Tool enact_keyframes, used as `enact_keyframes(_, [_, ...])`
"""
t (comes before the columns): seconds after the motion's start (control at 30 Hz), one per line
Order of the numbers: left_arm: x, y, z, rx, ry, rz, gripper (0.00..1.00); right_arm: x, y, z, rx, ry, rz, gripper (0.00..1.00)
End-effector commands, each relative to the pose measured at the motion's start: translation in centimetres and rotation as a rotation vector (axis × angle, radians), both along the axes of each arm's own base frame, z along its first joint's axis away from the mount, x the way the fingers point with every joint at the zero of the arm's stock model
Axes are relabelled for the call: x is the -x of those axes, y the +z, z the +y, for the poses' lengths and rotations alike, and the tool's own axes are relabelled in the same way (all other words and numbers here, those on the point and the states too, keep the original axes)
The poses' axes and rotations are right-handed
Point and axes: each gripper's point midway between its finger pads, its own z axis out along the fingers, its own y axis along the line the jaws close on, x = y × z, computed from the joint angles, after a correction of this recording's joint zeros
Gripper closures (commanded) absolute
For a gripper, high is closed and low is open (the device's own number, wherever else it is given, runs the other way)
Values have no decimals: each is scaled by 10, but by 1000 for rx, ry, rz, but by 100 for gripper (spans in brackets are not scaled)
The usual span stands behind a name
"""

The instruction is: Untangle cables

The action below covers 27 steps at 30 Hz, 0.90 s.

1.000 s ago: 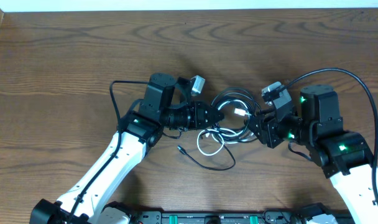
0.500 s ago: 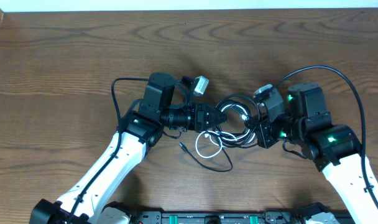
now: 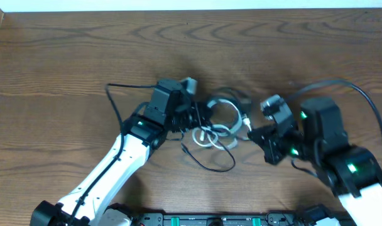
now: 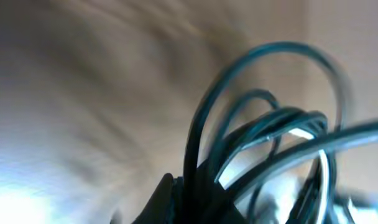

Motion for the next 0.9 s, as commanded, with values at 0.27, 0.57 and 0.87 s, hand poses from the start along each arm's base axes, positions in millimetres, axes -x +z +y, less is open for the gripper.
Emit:
enact_keyframes(0.27, [-27,11,14,79,256,64,92,11,1,-27,52,-176,32,99])
enact_keyframes(0.57, [-14,35,-13,166,13,-38,92,-3,-13,-35,98,-267,89,53])
enact_keyframes(0.87, [15,49,-32,283,-157,31,92,-34,-25,-24,88,-300,113,68])
